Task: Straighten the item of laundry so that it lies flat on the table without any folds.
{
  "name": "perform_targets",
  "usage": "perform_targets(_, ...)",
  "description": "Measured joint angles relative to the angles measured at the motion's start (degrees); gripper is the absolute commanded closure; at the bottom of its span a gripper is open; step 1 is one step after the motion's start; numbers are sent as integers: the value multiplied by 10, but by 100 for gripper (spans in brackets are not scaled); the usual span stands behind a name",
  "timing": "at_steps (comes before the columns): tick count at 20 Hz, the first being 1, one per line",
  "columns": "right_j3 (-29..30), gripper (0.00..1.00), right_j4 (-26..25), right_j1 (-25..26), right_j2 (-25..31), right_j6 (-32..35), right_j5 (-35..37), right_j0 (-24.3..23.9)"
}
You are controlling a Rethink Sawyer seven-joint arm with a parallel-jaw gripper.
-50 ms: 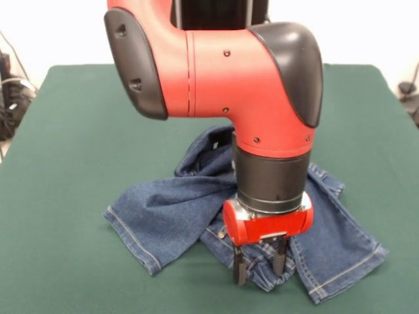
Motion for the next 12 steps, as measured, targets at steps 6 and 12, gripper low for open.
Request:
perform_targets(6, 3, 0, 1, -3, 0, 0, 0, -1)
perform_targets(12, 31, 0, 8, -21, -1, 0, 0, -2)
